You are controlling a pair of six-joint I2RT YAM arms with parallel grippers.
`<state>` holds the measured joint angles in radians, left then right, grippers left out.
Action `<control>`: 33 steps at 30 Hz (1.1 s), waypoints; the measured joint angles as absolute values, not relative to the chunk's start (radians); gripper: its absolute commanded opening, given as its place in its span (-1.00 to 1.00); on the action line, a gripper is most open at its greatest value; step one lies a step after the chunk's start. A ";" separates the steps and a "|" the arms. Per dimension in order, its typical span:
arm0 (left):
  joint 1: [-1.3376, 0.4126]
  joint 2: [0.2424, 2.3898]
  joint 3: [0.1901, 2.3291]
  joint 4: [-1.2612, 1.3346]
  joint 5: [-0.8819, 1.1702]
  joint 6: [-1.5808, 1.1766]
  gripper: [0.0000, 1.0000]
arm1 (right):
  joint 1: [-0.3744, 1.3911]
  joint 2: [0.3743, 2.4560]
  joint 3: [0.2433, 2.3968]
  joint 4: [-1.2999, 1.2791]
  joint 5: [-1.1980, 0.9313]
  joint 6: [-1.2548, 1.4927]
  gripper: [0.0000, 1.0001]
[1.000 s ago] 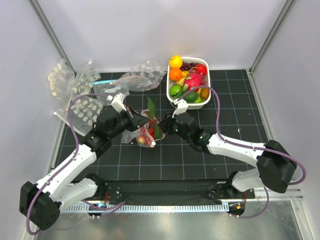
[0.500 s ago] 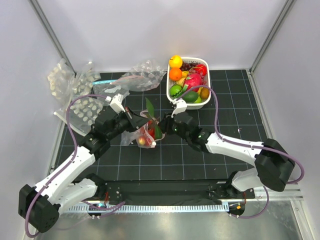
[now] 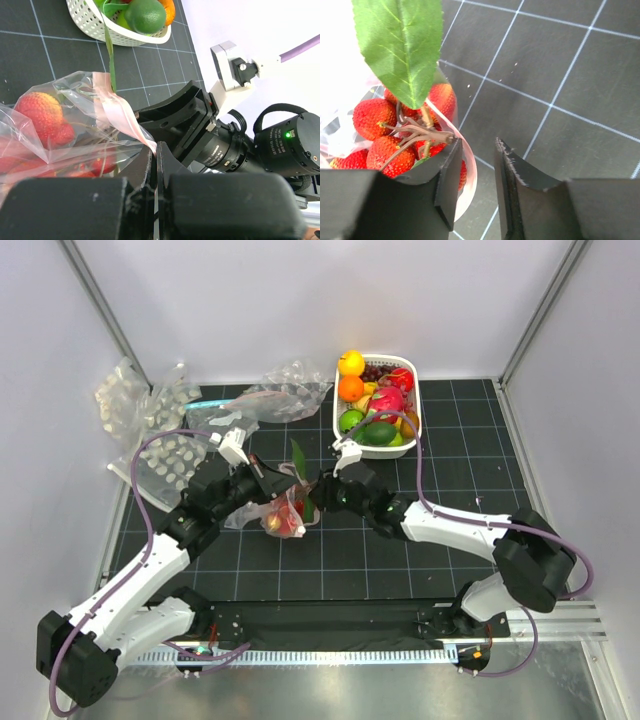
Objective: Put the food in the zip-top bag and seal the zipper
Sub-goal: Adjust the zipper food storage bag at the center of the board.
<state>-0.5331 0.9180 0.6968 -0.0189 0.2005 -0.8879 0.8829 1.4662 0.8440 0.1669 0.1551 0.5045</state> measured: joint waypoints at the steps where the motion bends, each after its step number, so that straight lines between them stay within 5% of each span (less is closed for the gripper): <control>1: -0.533 0.918 0.697 -0.019 0.200 -0.888 -1.00 | 0.883 1.467 0.845 0.167 0.144 0.505 -0.29; 6: -0.533 0.919 0.697 -0.019 0.200 -0.888 -1.00 | 0.882 1.468 0.846 0.172 0.084 0.505 -0.98; 17: -0.531 1.010 0.697 0.005 0.217 -0.888 -0.99 | 0.881 1.379 0.842 0.170 0.039 0.480 -0.98; 33: -0.531 1.076 0.760 -0.082 0.185 -0.830 -1.00 | 0.881 1.126 0.886 -0.090 0.335 0.416 -0.98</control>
